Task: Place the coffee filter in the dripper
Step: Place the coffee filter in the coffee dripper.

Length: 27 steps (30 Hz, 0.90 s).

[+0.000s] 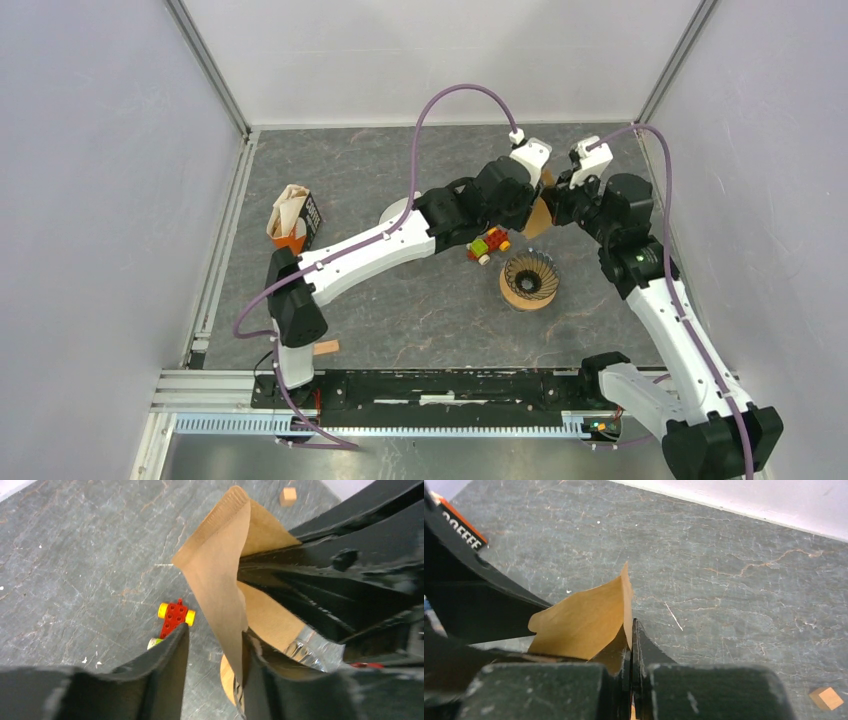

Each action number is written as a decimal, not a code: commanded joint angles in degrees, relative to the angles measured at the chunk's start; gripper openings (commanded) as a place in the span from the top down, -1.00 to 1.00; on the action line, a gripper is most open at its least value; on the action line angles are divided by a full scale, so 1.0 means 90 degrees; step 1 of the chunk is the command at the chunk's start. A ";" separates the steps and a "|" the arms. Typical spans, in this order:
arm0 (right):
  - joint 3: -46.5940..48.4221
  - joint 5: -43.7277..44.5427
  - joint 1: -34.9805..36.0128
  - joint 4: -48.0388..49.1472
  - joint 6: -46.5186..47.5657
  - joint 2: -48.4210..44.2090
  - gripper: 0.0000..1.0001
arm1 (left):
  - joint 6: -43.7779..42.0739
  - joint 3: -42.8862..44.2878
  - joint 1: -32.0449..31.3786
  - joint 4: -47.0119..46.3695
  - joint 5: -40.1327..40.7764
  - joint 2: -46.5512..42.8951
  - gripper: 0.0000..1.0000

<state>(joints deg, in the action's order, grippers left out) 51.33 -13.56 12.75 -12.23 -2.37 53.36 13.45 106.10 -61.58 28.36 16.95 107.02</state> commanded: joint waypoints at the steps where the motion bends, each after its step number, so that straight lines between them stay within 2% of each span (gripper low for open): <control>1: 0.0535 -0.0172 -0.0270 0.0056 -0.0919 0.0219 1.00 | 0.0522 0.0842 -0.0035 0.0105 0.0348 0.0266 -0.09; 3: 0.0609 -0.0269 -0.0439 0.0000 -0.1194 0.0287 1.00 | 0.0692 0.1022 -0.0042 0.0216 0.0411 0.0375 -0.25; 7: 0.0621 -0.0220 -0.0606 -0.0070 -0.1454 0.0321 1.00 | 0.0873 0.1082 -0.0037 0.0304 0.0351 0.0418 -0.35; 18: 0.0576 -0.0536 -0.0875 0.0017 -0.1994 0.0343 1.00 | 0.0906 0.0917 -0.0082 0.0251 0.0247 0.0572 -0.37; 27: 0.0341 -0.0719 -0.1058 0.0152 -0.2293 0.0295 1.00 | 0.0772 0.1040 -0.0277 0.0332 0.0626 0.0770 -0.48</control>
<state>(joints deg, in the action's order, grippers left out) 54.52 -18.26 4.10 -13.78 -20.73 56.53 19.33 113.84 -63.00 31.48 19.66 113.38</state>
